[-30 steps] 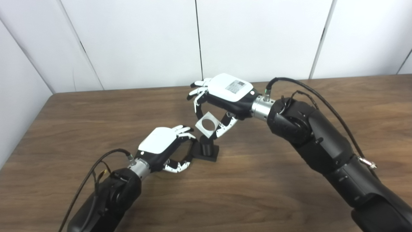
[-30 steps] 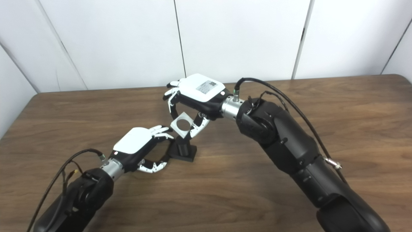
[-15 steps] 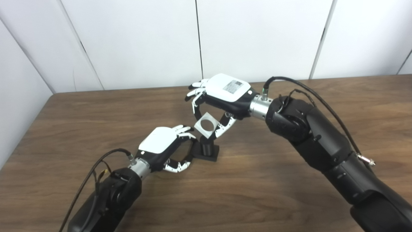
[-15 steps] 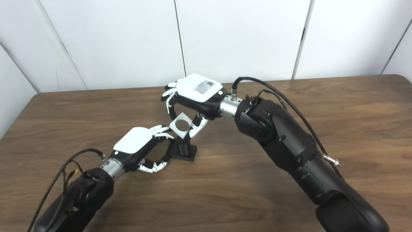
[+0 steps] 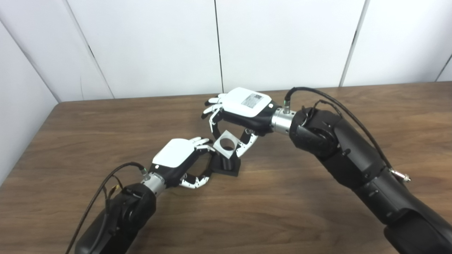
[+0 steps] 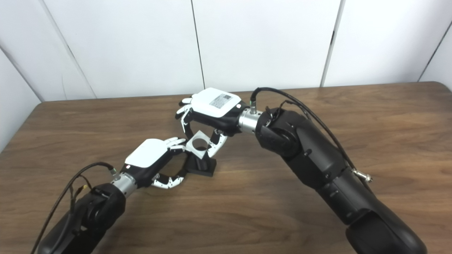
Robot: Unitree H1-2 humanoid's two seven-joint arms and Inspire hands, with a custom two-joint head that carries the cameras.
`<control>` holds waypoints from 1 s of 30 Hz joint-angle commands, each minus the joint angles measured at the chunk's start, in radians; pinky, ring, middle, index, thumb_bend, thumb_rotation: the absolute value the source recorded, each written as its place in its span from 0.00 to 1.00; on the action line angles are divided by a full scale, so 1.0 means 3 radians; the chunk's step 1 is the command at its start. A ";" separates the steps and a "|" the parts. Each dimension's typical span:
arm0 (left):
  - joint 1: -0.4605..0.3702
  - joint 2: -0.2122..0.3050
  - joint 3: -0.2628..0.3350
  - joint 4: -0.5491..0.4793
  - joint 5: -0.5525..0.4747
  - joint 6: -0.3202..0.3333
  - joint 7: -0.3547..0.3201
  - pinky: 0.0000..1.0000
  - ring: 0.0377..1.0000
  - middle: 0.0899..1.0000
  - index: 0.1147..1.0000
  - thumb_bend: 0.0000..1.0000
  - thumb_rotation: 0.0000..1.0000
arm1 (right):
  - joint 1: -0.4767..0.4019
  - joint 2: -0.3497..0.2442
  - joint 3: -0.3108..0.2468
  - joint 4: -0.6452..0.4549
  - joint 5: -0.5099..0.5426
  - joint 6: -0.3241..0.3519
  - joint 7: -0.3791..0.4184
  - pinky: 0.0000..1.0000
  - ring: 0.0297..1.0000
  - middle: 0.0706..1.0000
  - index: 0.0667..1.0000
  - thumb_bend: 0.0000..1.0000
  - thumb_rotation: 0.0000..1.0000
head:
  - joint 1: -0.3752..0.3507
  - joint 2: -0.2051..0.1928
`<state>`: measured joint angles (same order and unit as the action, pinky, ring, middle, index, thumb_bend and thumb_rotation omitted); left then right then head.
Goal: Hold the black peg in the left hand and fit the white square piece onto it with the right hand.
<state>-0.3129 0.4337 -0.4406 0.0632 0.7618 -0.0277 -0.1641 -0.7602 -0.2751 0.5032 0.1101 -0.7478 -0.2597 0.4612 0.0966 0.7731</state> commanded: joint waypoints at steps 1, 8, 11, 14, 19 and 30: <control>0.0096 0.0018 -0.0118 0.0111 0.0092 0.0101 -0.0273 0.81 0.93 0.91 0.68 0.76 0.28 | -0.0191 0.0026 -0.0028 -0.0101 0.0049 -0.0083 -0.0031 0.95 0.93 0.83 0.44 0.52 0.14 | 0.0004 0.0005; 0.0108 0.0021 -0.0110 0.0117 0.0118 0.0060 -0.0229 0.79 0.91 0.91 0.67 0.76 0.27 | -0.0159 0.0033 0.0009 -0.0076 -0.0003 -0.0115 -0.0016 0.94 0.92 0.83 0.44 0.52 0.14 | 0.0009 0.0011; 0.0113 0.0019 -0.0107 0.0105 0.0123 0.0080 -0.0244 0.80 0.91 0.91 0.67 0.76 0.27 | -0.0143 0.0041 0.0020 -0.0077 0.0001 -0.0092 0.0007 0.95 0.93 0.83 0.44 0.52 0.14 | 0.0017 0.0011; 0.0115 0.0017 -0.0110 0.0108 0.0126 0.0070 -0.0236 0.80 0.92 0.91 0.67 0.76 0.27 | -0.0125 0.0054 0.0031 -0.0031 -0.0017 -0.0116 -0.0034 0.93 0.92 0.83 0.44 0.52 0.14 | 0.0025 0.0006; 0.0126 0.0013 -0.0104 0.0095 0.0104 0.0084 -0.0257 0.80 0.92 0.91 0.67 0.76 0.27 | -0.0127 0.0071 0.0041 0.0081 -0.0048 -0.0155 -0.0098 0.92 0.92 0.82 0.44 0.52 0.14 | 0.0034 -0.0003; 0.0144 0.0020 -0.0112 0.0065 0.0100 0.0114 -0.0281 0.82 0.93 0.92 0.67 0.75 0.29 | -0.0213 0.0066 0.0038 0.0337 -0.0117 -0.0186 -0.0165 0.92 0.93 0.82 0.44 0.52 0.14 | 0.0042 -0.0001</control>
<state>-0.3083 0.4288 -0.4407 0.0551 0.7754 -0.0149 -0.1638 -0.7619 -0.2555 0.5266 0.2102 -0.7773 -0.2988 0.4397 0.1089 0.7716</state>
